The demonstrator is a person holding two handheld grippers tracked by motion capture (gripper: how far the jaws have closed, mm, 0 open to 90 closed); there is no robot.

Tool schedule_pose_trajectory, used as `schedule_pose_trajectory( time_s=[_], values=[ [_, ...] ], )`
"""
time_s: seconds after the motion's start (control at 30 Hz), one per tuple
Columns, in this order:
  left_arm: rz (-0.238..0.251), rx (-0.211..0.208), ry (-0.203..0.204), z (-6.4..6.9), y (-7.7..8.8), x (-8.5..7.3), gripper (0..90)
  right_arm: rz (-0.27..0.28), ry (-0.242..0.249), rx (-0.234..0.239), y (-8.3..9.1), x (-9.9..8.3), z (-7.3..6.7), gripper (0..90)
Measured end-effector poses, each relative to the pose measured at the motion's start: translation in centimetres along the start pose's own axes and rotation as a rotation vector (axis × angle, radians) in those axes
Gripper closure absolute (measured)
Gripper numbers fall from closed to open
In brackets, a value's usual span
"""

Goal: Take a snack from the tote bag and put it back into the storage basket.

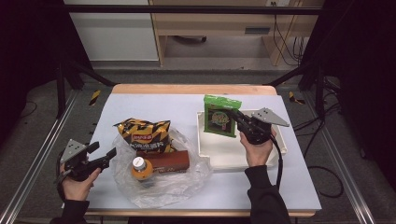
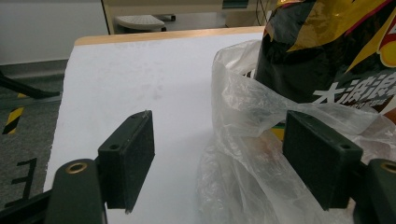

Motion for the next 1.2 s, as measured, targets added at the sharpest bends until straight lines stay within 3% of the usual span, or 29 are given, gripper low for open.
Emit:
schedule_pose_trajectory(
  time_s=[0.73,1.2],
  values=[
    [-0.005,-0.004,-0.001,0.1,-0.2,-0.1,24.6,-0.096,-0.01,-0.012,-4.5,-3.0,-0.2,85.1],
    [-0.007,-0.003,-0.002,0.0,-0.2,-0.2,24.6,-0.147,-0.031,-0.025,-5.8,-4.4,0.3,84.2]
  ],
)
Point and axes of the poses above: each handheld gripper's, and its own axes: y roughly backward along the jaws, x roughly out of its top, z roughly to its right, the point moved 5 cm from there along -y, roughly forward along the jaws, and after that the axes turned 10 degrees about y, right-handed, at the moved point
